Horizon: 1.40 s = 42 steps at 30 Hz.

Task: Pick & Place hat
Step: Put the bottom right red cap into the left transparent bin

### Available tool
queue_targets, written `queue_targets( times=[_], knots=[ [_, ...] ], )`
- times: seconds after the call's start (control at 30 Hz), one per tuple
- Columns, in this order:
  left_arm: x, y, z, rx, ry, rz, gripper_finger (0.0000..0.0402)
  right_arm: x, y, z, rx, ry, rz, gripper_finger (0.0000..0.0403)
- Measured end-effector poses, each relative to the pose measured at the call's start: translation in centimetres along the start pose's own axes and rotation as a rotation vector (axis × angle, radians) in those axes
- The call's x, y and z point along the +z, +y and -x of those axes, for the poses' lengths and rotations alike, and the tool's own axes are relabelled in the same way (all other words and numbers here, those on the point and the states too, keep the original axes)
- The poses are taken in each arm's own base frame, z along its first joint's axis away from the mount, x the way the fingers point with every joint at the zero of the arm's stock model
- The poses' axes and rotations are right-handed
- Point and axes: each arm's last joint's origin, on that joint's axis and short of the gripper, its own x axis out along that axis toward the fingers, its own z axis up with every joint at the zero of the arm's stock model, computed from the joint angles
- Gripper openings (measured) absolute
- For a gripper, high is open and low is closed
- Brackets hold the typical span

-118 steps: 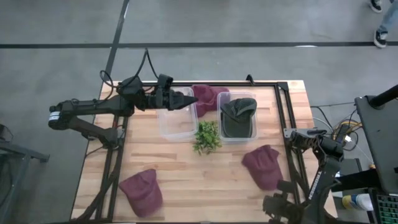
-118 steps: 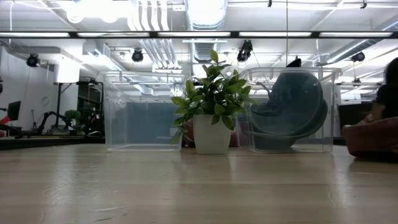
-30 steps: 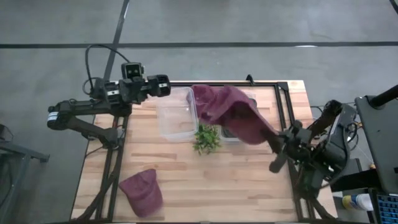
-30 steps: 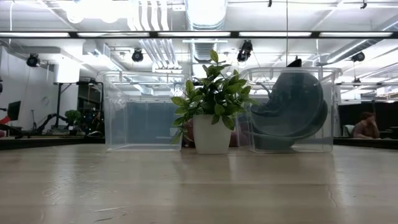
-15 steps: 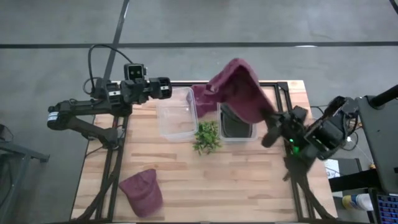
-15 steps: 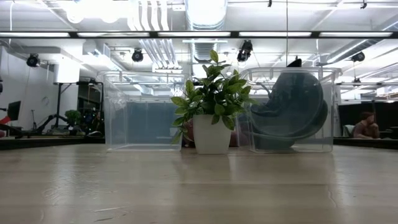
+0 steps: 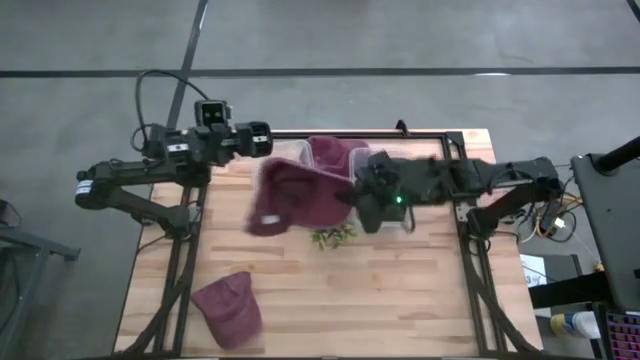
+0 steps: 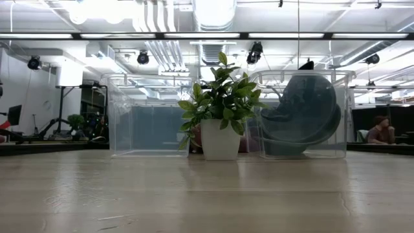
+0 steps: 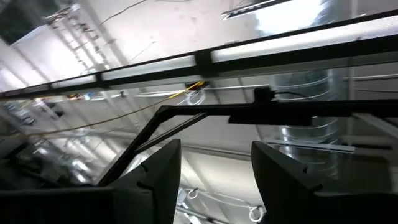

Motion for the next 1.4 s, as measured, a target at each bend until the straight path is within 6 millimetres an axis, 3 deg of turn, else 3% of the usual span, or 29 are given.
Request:
queue_targets(
  times=[0.2, 0.37, 0.5, 0.63, 0.77, 0.93, 1.13, 1.23, 1.4],
  knots=[
    [1.3, -3.2, -0.7, -0.107, -0.036, -0.067, 0.0188, 3.7, 0.1, -0.3, 0.452, -0.085, 0.101, 0.0011],
    [2.0, -5.3, -0.8, -0.155, -0.061, -0.194, 0.0188, 5.7, -0.1, 0.0, 0.703, -0.248, 0.255, 0.0011],
    [2.4, -6.8, -0.5, -0.18, -0.092, -0.332, 0.0188, 7.5, 0.3, 1.4, 0.803, -0.522, 0.362, 0.0011],
    [2.6, -7.4, -0.4, -0.175, -0.127, -0.414, 0.0188, 9.1, 0.3, 3.1, 0.77, -0.831, 0.396, 0.0011],
    [2.4, -6.4, -0.5, -0.107, -0.095, -0.413, 0.0188, 10.2, -0.1, 4.2, 0.57, -1.099, 0.321, 0.0011],
    [1.8, -3.5, -0.8, 0.081, -0.073, -0.455, 0.0188, 10.4, -0.3, 3.9, 0.586, -1.153, 0.291, 0.0011],
    [1.3, -0.1, -0.9, 0.25, -0.144, -0.48, 0.0188, 9.9, -0.5, 2.2, 0.706, -1.212, 0.297, 0.0011],
    [0.9, 1.6, -1.2, 0.298, -0.147, -0.532, 0.0188, 9.3, -0.8, 1.2, 0.802, -1.279, 0.219, 0.0011],
    [0.9, 3.3, -2.5, 0.283, -0.157, -0.582, 0.0188, 8.8, -1.6, -1.4, 0.711, -1.284, 0.121, 0.0011]
  ],
)
